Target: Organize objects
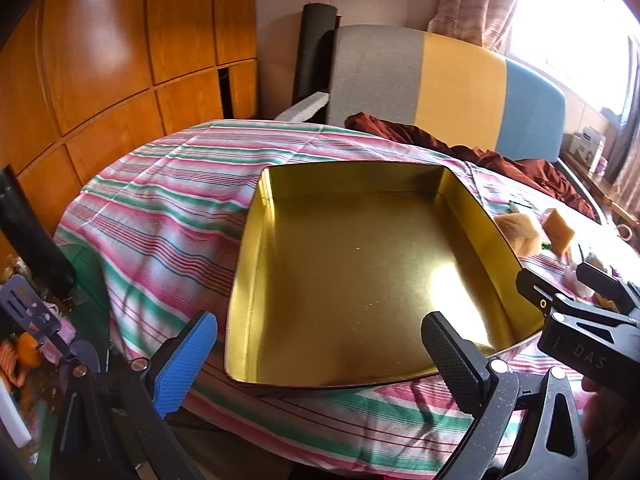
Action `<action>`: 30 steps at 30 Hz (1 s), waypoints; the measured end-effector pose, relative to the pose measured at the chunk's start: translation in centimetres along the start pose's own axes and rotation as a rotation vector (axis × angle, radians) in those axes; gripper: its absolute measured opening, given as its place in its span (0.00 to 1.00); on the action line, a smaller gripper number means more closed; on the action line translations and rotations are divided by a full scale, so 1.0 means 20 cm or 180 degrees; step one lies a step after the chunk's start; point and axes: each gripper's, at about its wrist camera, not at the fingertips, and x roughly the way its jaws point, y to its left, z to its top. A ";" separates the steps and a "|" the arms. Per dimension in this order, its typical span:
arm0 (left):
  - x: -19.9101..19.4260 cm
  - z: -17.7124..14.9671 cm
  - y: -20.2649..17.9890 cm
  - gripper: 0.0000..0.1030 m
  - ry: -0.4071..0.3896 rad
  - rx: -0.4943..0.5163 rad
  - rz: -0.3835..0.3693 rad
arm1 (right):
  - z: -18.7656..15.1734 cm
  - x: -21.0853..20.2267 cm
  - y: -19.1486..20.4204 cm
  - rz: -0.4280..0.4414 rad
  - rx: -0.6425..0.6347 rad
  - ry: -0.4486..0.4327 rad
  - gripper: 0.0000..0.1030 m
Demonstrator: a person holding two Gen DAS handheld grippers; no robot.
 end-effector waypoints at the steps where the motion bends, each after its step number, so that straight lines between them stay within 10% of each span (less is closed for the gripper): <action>1: 0.00 0.00 -0.01 1.00 0.0006 0.0012 -0.0025 | 0.00 0.00 -0.01 -0.0013 0.0014 0.0005 0.96; 12: 0.04 -0.02 -0.06 1.00 0.0200 0.0058 -0.0490 | 0.00 0.00 -0.14 -0.0122 0.0145 0.0027 0.96; 30: -0.02 0.13 -0.40 1.00 -0.0041 0.0627 -0.1091 | 0.03 -0.03 -0.89 -0.0736 0.0652 0.0161 0.96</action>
